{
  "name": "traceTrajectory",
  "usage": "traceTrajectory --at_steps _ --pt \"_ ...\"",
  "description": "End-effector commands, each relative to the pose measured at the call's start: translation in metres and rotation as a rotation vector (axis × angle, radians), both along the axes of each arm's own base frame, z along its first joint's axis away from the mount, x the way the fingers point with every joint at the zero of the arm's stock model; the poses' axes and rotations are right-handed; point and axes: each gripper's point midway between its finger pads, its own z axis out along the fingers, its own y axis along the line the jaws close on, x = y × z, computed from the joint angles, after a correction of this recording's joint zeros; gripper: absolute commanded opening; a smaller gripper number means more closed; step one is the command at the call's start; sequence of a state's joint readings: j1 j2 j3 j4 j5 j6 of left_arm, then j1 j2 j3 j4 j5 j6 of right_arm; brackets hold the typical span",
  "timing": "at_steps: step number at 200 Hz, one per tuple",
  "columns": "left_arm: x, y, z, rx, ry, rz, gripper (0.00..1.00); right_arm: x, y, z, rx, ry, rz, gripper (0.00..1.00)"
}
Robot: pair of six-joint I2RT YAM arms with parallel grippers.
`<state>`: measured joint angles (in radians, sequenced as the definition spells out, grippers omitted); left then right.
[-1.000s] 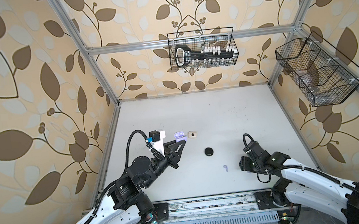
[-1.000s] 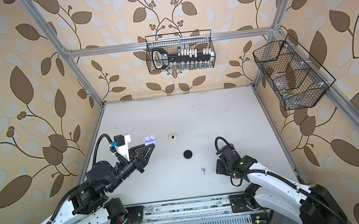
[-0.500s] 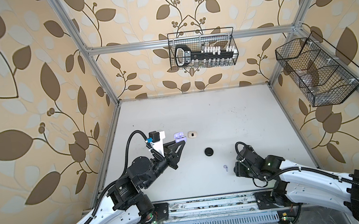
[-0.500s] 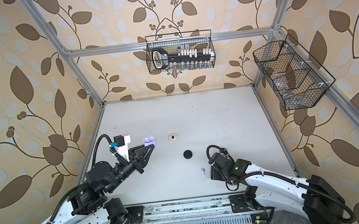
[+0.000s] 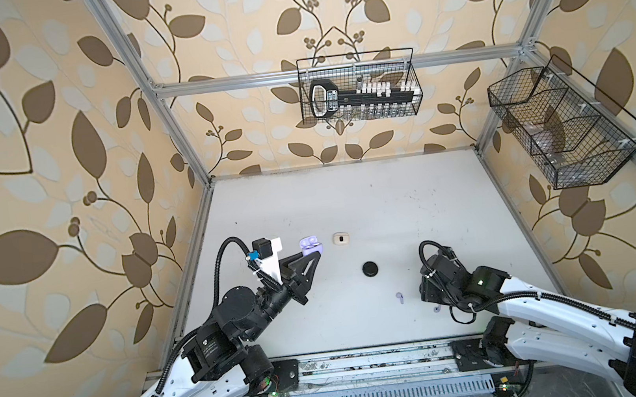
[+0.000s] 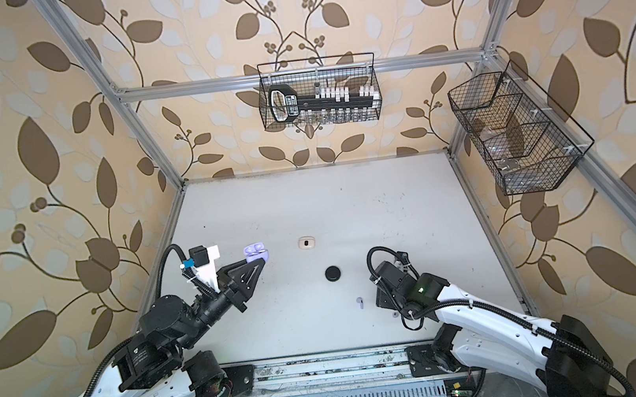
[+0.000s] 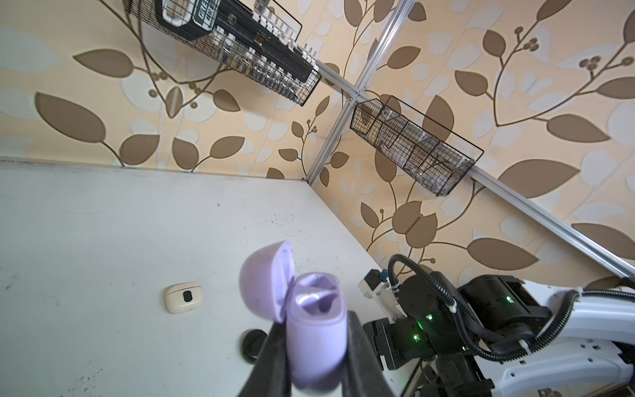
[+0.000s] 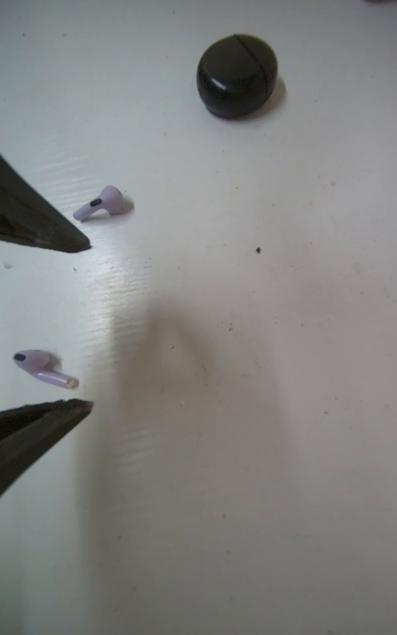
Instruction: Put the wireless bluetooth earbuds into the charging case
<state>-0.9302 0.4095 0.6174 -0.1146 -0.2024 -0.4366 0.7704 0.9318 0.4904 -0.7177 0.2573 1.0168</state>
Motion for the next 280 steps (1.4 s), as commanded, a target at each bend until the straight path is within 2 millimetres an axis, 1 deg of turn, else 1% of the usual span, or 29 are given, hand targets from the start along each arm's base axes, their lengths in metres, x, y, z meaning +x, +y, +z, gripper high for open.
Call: traceTrajectory --at_steps 1,17,28,40,46,61,82,102,152,190,222,262,280 --pt "0.005 0.011 -0.002 0.018 -0.022 0.069 0.0 -0.016 -0.01 -0.006 -0.031 0.047 0.0 0.68" --pt "0.007 0.009 -0.004 0.032 -0.033 0.07 0.0 -0.016 -0.007 -0.002 -0.011 0.036 0.012 0.59" --pt "0.008 0.007 -0.006 0.044 -0.039 0.065 0.0 -0.018 -0.007 0.0 -0.015 0.046 0.026 0.47" --pt "0.01 0.004 -0.008 0.062 -0.04 0.063 0.0 -0.023 -0.01 -0.001 -0.035 0.078 0.043 0.27" --pt "0.01 0.002 -0.01 0.072 -0.04 0.061 0.0 -0.027 -0.012 -0.002 -0.047 0.096 0.048 0.21" --pt "0.011 -0.003 -0.011 0.089 -0.045 0.048 0.0 -0.034 -0.012 -0.004 -0.064 0.12 0.064 0.13" --pt "0.011 -0.007 -0.011 0.098 -0.05 0.031 0.0 -0.045 -0.014 -0.012 -0.073 0.155 0.077 0.09" --pt "0.013 -0.009 -0.014 0.109 -0.046 0.032 0.0 -0.049 -0.014 -0.015 -0.079 0.173 0.093 0.08" --pt "0.014 -0.014 -0.021 0.132 -0.043 0.022 0.0 -0.049 -0.007 -0.028 -0.094 0.205 0.136 0.08" --pt "0.014 -0.011 -0.021 0.127 -0.046 0.029 0.0 -0.042 0.004 -0.034 -0.095 0.203 0.165 0.07" --pt "0.013 -0.009 -0.021 0.122 -0.049 0.028 0.0 -0.035 0.006 -0.039 -0.114 0.2 0.172 0.07" --pt "0.01 -0.006 -0.021 0.111 -0.054 0.032 0.0 -0.017 0.011 -0.04 -0.106 0.163 0.164 0.07" --pt "0.01 -0.004 -0.021 0.108 -0.056 0.038 0.0 -0.008 0.016 -0.036 -0.09 0.135 0.163 0.1"
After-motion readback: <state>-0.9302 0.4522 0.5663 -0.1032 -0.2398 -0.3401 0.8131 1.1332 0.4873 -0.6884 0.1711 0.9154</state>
